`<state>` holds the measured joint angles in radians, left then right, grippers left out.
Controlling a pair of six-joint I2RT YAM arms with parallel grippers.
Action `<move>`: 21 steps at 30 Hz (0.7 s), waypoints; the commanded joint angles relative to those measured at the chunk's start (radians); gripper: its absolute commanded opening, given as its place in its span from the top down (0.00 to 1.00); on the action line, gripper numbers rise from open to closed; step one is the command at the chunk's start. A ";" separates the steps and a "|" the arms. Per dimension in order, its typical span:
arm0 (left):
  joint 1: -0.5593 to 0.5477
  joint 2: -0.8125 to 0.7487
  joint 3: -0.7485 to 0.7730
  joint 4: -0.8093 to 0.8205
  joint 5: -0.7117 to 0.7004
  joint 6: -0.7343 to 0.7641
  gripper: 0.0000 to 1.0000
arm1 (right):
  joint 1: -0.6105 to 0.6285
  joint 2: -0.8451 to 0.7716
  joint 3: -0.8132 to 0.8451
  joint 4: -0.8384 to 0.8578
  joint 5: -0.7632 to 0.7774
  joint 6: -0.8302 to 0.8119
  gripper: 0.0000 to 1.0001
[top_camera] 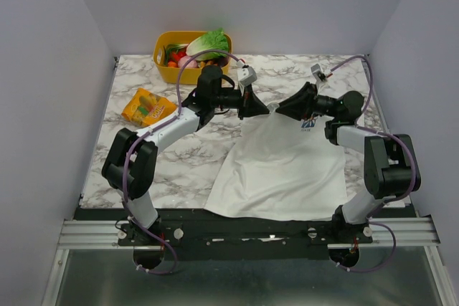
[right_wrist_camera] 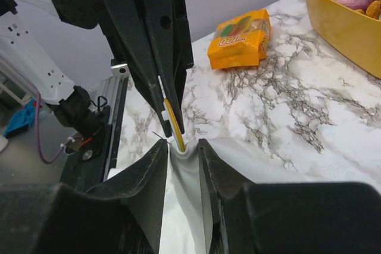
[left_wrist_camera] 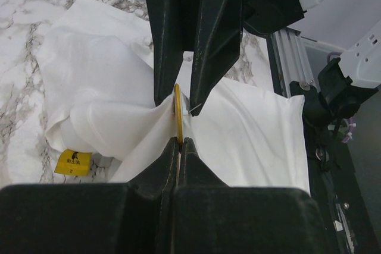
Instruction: Pin the brooch onto the clothing
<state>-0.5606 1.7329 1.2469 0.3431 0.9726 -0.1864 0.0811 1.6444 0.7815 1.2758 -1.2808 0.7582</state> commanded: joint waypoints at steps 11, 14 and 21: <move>-0.053 -0.038 0.049 -0.082 0.008 0.068 1.00 | 0.057 -0.021 0.067 -0.219 0.020 -0.212 0.71; -0.061 -0.033 0.063 -0.102 0.003 0.074 1.00 | 0.065 -0.031 0.078 -0.306 0.037 -0.276 0.71; -0.078 -0.033 0.086 -0.131 -0.011 0.088 1.00 | 0.074 -0.044 0.078 -0.368 0.072 -0.330 0.76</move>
<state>-0.5720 1.7241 1.2797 0.1955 0.9215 -0.1116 0.1169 1.6226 0.8333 0.9951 -1.2785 0.5213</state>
